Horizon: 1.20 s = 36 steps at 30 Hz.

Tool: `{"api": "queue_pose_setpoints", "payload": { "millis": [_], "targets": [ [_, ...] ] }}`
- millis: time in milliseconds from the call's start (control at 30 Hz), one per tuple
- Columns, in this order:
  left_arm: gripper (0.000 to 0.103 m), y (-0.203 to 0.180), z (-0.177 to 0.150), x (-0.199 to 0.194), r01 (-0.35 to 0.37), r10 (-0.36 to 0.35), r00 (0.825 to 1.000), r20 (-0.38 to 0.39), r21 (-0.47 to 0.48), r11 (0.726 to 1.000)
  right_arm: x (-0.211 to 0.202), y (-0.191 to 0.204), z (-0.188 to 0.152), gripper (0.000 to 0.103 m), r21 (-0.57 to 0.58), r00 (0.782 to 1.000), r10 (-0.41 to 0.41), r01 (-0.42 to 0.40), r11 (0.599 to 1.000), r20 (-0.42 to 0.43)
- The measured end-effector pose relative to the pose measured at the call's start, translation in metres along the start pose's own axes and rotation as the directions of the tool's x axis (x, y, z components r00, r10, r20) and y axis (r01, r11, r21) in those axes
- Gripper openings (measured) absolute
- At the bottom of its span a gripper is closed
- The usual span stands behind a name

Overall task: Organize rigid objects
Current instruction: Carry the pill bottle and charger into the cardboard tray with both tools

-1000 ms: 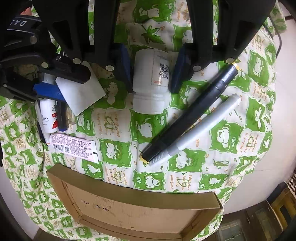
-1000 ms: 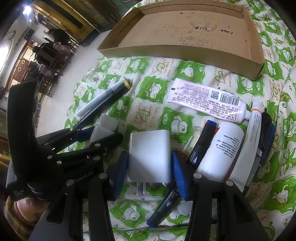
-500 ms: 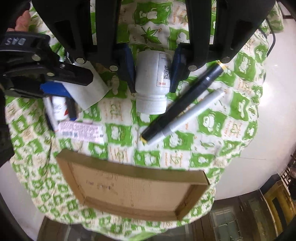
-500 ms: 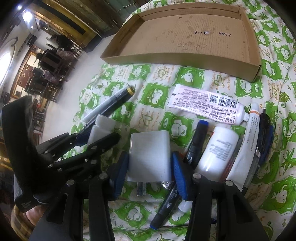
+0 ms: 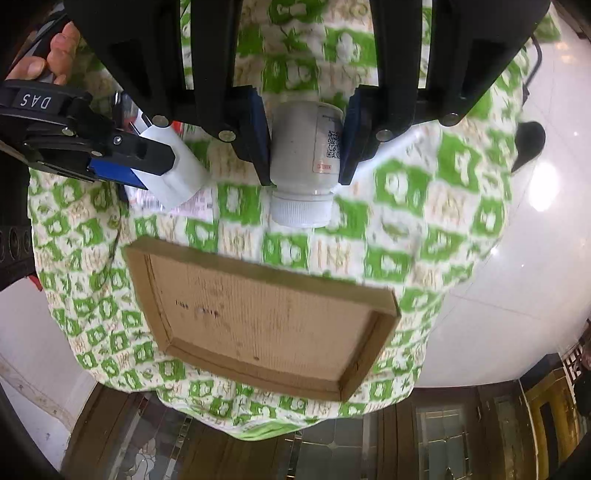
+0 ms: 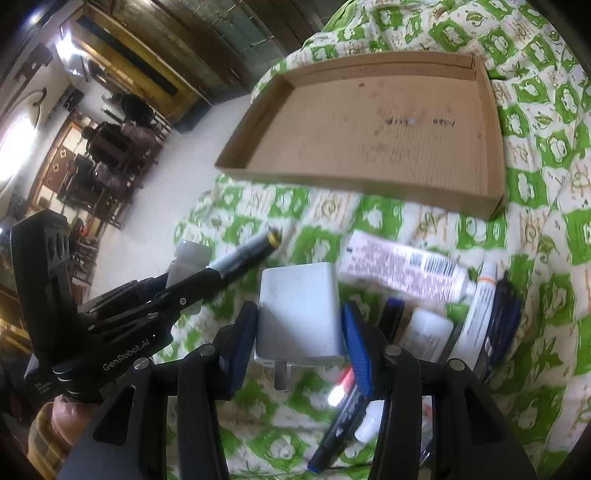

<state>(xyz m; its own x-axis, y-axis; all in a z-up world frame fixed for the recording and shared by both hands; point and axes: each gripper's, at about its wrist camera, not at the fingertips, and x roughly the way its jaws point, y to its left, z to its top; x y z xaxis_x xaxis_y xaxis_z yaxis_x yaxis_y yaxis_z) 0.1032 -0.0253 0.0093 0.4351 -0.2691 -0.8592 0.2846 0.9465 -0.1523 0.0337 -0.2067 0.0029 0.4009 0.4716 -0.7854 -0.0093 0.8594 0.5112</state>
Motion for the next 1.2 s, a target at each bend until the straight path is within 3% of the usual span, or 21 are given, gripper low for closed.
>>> {"api": "queue_pose_setpoints", "payload": {
  "millis": [567,833,1000,1200],
  "targets": [
    [0.032,0.010,0.054,0.023,0.040,-0.040,0.999,-0.003,-0.037,0.999,0.011,-0.013,0.072,0.042,0.132,0.994,0.090,-0.099,0.986,0.068],
    [0.032,0.007,0.061,0.030,0.052,-0.052,0.999,0.004,-0.038,0.998,0.004,-0.011,0.076,0.042,0.130,0.988,0.132,-0.142,0.981,0.083],
    [0.032,0.012,0.077,0.034,0.050,-0.050,0.999,0.011,-0.048,0.998,0.005,-0.010,0.096,0.042,0.111,0.987,0.085,-0.100,0.989,0.135],
    [0.032,0.019,0.110,0.060,0.030,-0.030,1.000,-0.001,-0.048,0.998,0.031,-0.014,0.113,0.042,0.070,0.984,-0.036,0.024,0.997,0.177]
  ]
}}
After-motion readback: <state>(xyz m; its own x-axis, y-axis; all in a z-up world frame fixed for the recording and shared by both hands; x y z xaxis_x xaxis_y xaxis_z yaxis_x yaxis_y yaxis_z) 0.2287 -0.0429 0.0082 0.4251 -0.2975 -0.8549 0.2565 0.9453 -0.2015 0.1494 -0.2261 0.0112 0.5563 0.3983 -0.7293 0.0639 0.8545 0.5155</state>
